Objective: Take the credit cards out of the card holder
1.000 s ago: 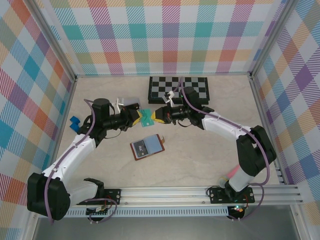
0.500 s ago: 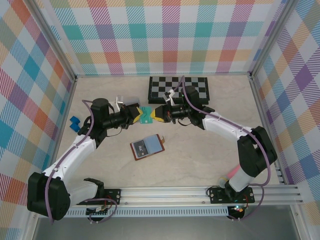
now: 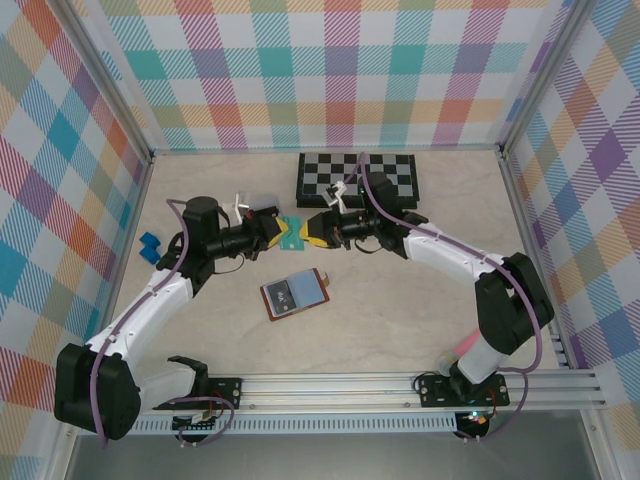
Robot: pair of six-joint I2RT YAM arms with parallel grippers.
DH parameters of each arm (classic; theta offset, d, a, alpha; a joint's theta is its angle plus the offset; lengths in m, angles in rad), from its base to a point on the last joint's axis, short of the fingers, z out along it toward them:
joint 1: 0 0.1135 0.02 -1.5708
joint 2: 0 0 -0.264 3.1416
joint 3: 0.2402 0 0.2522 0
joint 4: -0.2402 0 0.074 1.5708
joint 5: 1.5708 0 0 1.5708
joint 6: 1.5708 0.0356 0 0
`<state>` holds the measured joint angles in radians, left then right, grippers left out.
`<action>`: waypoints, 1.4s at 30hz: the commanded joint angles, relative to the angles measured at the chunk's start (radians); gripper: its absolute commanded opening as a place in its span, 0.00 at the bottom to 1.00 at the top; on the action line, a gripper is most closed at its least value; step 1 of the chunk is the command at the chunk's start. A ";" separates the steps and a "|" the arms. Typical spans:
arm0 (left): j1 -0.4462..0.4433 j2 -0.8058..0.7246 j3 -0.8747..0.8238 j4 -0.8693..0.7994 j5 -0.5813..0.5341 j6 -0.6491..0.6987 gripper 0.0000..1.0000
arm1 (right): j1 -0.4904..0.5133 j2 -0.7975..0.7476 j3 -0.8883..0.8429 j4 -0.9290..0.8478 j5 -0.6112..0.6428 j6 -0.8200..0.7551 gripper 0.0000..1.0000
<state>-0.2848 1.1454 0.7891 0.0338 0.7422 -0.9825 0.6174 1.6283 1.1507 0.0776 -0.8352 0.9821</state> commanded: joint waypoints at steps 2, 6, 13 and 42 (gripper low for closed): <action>-0.011 -0.024 0.074 -0.227 -0.087 0.180 0.00 | 0.012 -0.039 0.055 -0.218 0.098 -0.179 0.31; -0.011 -0.051 0.148 -0.490 -0.244 0.356 0.00 | 0.010 -0.077 0.095 -0.434 0.270 -0.308 0.53; -0.013 -0.092 0.218 -0.604 -0.411 0.549 0.00 | 0.004 -0.142 0.108 -0.643 0.550 -0.422 0.81; 0.021 0.360 0.507 -0.628 -0.499 1.767 0.00 | -0.117 -0.221 0.011 -0.791 0.656 -0.379 1.00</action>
<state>-0.2821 1.4693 1.2503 -0.4889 0.2043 0.5385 0.5091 1.4162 1.1793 -0.6979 -0.1722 0.5903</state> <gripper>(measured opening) 0.041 0.999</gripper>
